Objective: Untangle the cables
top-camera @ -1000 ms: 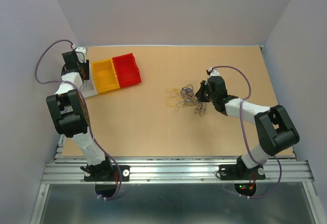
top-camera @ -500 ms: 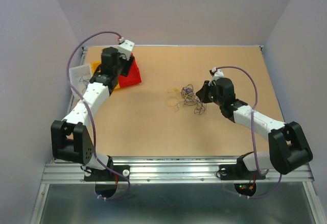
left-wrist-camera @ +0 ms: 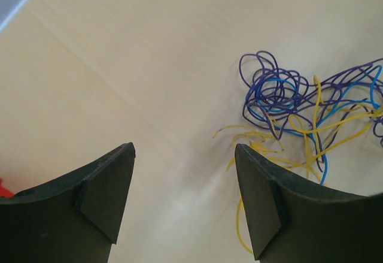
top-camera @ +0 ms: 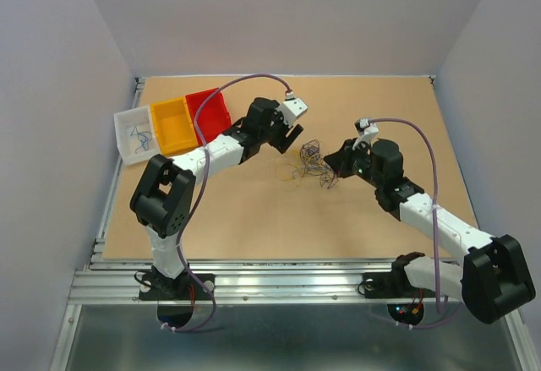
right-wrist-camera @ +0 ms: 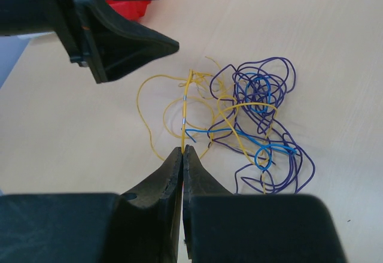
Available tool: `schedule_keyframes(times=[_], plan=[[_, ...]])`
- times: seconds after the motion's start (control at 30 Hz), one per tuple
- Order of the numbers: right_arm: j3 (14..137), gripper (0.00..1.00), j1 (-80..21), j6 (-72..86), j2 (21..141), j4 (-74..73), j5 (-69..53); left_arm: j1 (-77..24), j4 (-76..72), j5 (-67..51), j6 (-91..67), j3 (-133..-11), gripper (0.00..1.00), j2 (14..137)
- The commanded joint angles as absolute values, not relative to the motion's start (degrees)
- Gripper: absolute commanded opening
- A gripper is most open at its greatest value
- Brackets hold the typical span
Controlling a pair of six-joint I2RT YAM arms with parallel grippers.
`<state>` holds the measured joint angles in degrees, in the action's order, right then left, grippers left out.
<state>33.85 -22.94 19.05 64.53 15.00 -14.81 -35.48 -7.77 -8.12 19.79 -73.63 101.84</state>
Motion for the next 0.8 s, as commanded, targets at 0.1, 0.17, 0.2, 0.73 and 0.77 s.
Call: schedule_keyframes(times=[0.1,0.17,0.2,0.73,0.77], plan=[[33.31,0.06,-22.94,18.98,64.16,17.58,-14.42,-34.89,-12.83,-13.09,19.24,-70.84,0.80,102.13],[33.49,0.06,-22.94,19.16,64.51,17.58,-13.89,-34.89,-12.83,-15.20,19.60,-69.09,0.80,101.52],[33.57,0.06,-22.94,19.25,64.77,17.58,-13.63,-34.89,-12.57,-15.55,20.21,-68.39,0.80,101.17],[35.15,0.06,-23.03,19.25,69.08,17.32,-9.15,-34.89,-9.67,-13.09,21.79,-66.19,0.77,96.86],[35.24,0.06,-22.94,19.25,69.34,17.31,-9.05,-34.89,-9.67,-13.53,22.06,-65.92,0.77,96.59]])
